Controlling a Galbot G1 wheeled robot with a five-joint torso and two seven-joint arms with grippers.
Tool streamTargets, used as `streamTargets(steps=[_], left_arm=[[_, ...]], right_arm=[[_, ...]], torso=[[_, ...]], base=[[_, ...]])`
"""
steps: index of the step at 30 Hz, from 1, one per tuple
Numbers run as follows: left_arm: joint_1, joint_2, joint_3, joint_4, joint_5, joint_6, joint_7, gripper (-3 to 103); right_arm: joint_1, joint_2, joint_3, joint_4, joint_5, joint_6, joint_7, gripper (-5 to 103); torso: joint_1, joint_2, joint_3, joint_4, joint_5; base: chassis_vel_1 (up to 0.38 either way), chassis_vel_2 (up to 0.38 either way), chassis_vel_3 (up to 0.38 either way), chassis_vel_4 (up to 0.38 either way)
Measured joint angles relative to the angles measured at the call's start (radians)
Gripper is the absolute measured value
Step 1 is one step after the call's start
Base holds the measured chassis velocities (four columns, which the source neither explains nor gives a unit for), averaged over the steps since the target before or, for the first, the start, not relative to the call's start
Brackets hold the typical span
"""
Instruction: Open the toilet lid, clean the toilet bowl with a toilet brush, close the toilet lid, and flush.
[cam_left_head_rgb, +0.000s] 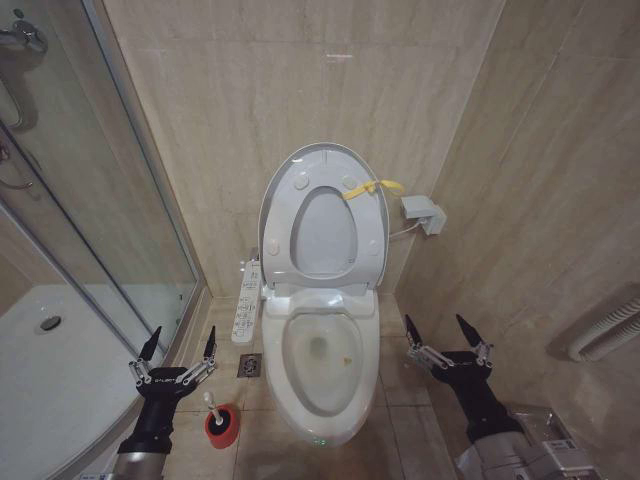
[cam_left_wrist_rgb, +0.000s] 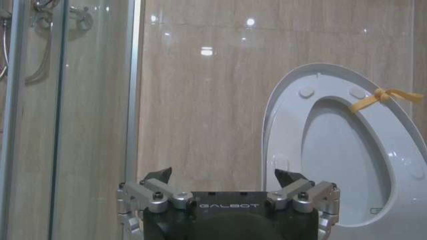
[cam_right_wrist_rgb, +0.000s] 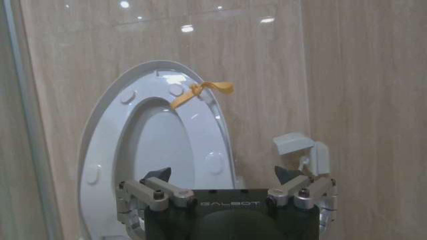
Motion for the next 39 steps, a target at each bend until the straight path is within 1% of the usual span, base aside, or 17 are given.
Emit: streamTargets(steps=[8,17,23,27,29,30,32,39], left_arm=[[0.0,0.0,0.0,0.0,0.0,0.0,0.0,100],[0.0,0.0,0.0,0.0,0.0,0.0,0.0,100],[0.0,0.0,0.0,0.0,0.0,0.0,0.0,100],[0.0,0.0,0.0,0.0,0.0,0.0,0.0,100],[0.0,0.0,0.0,0.0,0.0,0.0,0.0,100],[0.0,0.0,0.0,0.0,0.0,0.0,0.0,100],[0.0,0.0,0.0,0.0,0.0,0.0,0.0,100],[0.0,0.0,0.0,0.0,0.0,0.0,0.0,100]], right_arm=[[-0.002,-0.004,-0.005,0.0,0.008,0.01,-0.012,100],[-0.012,0.009,-0.018,-0.001,-0.02,0.032,-0.007,100],[0.011,-0.013,0.01,-0.001,-0.031,0.037,-0.006,100],[0.026,-0.038,0.032,-0.001,-0.008,0.035,-0.022,100],[0.036,-0.052,0.058,-0.001,0.021,0.034,-0.058,100],[0.036,-0.052,0.058,-0.001,0.021,0.034,-0.058,100],[0.038,-0.061,0.072,-0.001,0.041,0.029,-0.085,100],[0.032,-0.053,0.063,-0.001,0.056,0.016,-0.086,100]], torso=[[0.0,0.0,0.0,0.0,0.0],[0.0,0.0,0.0,-0.0001,0.0],[0.0,0.0,0.0,0.0,0.0001],[0.0,0.0,0.0,0.0,0.0001],[0.0,0.0,0.0,0.0,0.0001],[0.0,0.0,0.0,0.0,0.0001],[0.0,0.0,0.0,0.0,0.0001],[0.0,0.0,0.0,0.0,0.0001]], base=[[0.0,0.0,0.0,0.0],[0.0,0.0,0.0,0.0],[0.0,0.0,0.0,0.0],[0.0,0.0,0.0,0.0],[0.0,0.0,0.0,0.0],[0.0,0.0,0.0,0.0],[0.0,0.0,0.0,0.0],[0.0,0.0,0.0,0.0]])
